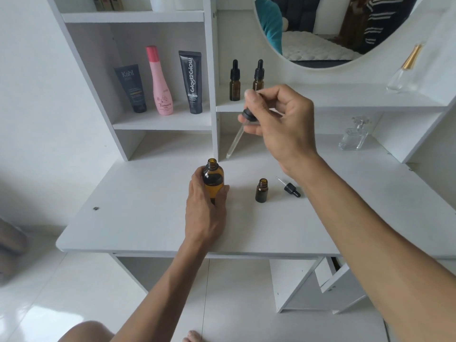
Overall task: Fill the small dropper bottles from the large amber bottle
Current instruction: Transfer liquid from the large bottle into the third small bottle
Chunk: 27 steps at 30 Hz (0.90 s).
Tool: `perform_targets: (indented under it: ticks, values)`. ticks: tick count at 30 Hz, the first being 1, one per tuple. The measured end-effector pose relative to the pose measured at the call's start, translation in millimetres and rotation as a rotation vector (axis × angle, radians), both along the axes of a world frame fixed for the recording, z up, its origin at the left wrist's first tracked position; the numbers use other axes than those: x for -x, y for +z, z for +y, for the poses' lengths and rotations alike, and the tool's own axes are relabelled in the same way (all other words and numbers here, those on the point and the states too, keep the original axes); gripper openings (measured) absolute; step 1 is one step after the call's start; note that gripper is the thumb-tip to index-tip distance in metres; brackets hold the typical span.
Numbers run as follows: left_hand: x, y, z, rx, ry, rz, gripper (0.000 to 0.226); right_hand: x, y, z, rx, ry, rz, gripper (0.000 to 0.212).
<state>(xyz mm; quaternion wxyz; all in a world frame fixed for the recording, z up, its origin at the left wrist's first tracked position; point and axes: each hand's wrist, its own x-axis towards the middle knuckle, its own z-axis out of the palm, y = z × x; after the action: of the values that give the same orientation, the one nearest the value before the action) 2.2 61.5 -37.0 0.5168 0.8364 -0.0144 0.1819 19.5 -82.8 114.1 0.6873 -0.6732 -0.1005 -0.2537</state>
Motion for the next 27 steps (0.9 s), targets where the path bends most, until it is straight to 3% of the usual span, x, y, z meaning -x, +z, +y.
perform_targets:
  ticks: [7,27]
  values:
    - [3,3,0,0.002,-0.006,0.003,0.051,-8,4,23,0.013,0.053,-0.009,0.015]
    - [5,7,-1,0.009,-0.015,0.018,0.049,-23,-9,37,0.359,0.061,-0.013,0.024]
